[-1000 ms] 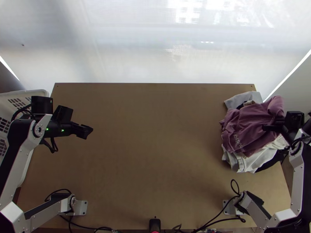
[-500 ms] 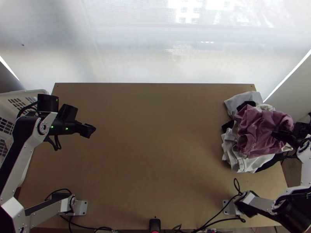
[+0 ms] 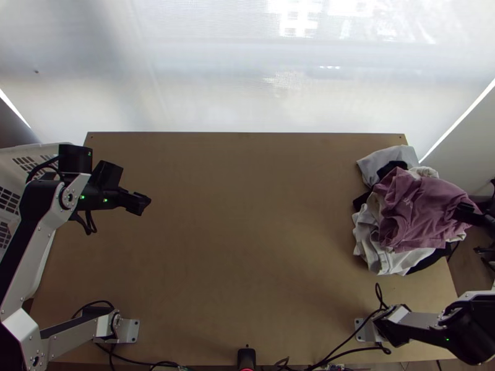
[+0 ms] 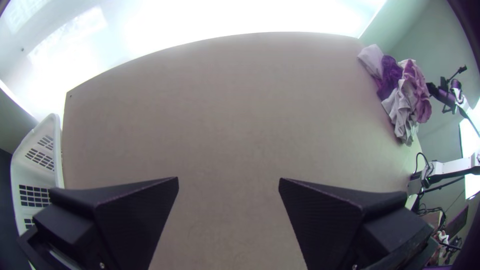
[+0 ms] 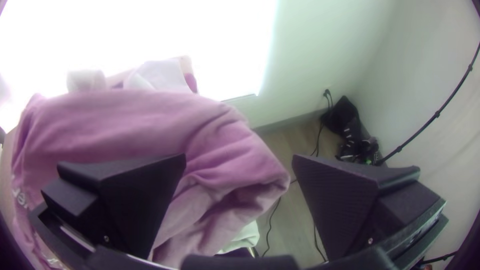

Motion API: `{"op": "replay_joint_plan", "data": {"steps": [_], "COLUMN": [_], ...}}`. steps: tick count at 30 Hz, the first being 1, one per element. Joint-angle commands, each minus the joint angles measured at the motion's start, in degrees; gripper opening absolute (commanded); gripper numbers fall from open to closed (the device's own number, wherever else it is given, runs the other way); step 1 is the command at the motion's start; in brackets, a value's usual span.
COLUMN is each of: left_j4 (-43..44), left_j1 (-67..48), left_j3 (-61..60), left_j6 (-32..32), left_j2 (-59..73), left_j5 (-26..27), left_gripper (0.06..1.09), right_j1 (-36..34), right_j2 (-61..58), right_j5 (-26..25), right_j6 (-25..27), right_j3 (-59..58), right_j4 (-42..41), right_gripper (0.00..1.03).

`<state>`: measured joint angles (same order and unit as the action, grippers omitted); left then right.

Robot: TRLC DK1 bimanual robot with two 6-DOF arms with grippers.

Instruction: Fold the t-shirt

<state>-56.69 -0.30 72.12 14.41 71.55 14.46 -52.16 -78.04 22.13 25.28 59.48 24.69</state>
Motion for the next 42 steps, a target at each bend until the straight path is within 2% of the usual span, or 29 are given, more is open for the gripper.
{"op": "replay_joint_plan", "data": {"steps": [1,6,8,10,14,15,18,19,21,25,28,34,40,41,42], "left_j4": [0.0,0.0,0.0,-0.09,-0.97,-1.41,-2.73,-3.08,-3.34,-3.52,-3.52,-3.43,-2.82,-2.82,-2.82], "left_j1": [0.38,0.38,0.47,0.56,0.65,0.56,-0.06,-0.06,-0.23,-0.5,-0.5,0.56,0.91,0.91,1.17], "left_j3": [0.92,0.83,0.83,0.74,0.92,1.18,1.89,2.15,2.77,2.77,2.24,0.74,-0.31,-0.31,-0.31], "left_j6": [0.53,0.26,0.26,0.18,0.18,0.35,0.7,0.88,0.97,0.61,0.53,1.05,1.14,1.14,1.23], "left_j2": [0.7,0.43,0.17,-0.09,-0.71,-0.97,-1.24,-1.24,-1.24,-1.41,-1.76,-3.08,-3.7,-3.87,-3.96], "left_j5": [-0.04,0.04,0.04,0.04,-0.04,-0.22,-1.27,-1.54,-1.8,-2.42,-3.03,-3.82,-3.91,-3.91,-4.0], "left_gripper": [1.03,1.03,1.03,1.03,1.03,1.03,1.03,1.03,1.03,1.03,1.03,1.03,1.03,1.03,1.03], "right_j1": [-1.89,-3.21,-2.68,1.36,11.29,12.96,16.74,17.53,18.24,17.88,17.27,17.62,20.96,21.22,21.31], "right_j2": [5.09,7.9,9.22,11.59,14.67,15.37,18.89,19.94,21.09,19.86,16.52,11.51,8.08,8.26,8.69], "right_j5": [2.83,3.18,5.03,5.38,5.2,4.85,2.39,1.42,0.02,-0.51,-0.51,-0.51,-1.74,-2.18,-2.53], "right_j6": [1.0,1.53,1.53,1.27,-1.9,-2.43,-6.56,-6.91,-6.47,-2.78,-0.23,2.76,3.37,3.2,3.02], "right_j3": [8.9,12.76,12.59,9.86,4.5,3.18,-4.02,-6.75,-12.11,-21.51,-24.94,-24.59,-22.13,-21.25,-20.28], "right_j4": [9.33,13.81,16.62,17.32,16.18,15.3,5.02,1.42,-3.51,-9.92,-11.42,-11.5,-12.29,-11.94,-11.06], "right_gripper": [0.99,0.99,0.99,0.97,0.8,0.7,0.28,0.17,0.02,0.02,0.02,0.02,0.03,0.05,0.13]}}
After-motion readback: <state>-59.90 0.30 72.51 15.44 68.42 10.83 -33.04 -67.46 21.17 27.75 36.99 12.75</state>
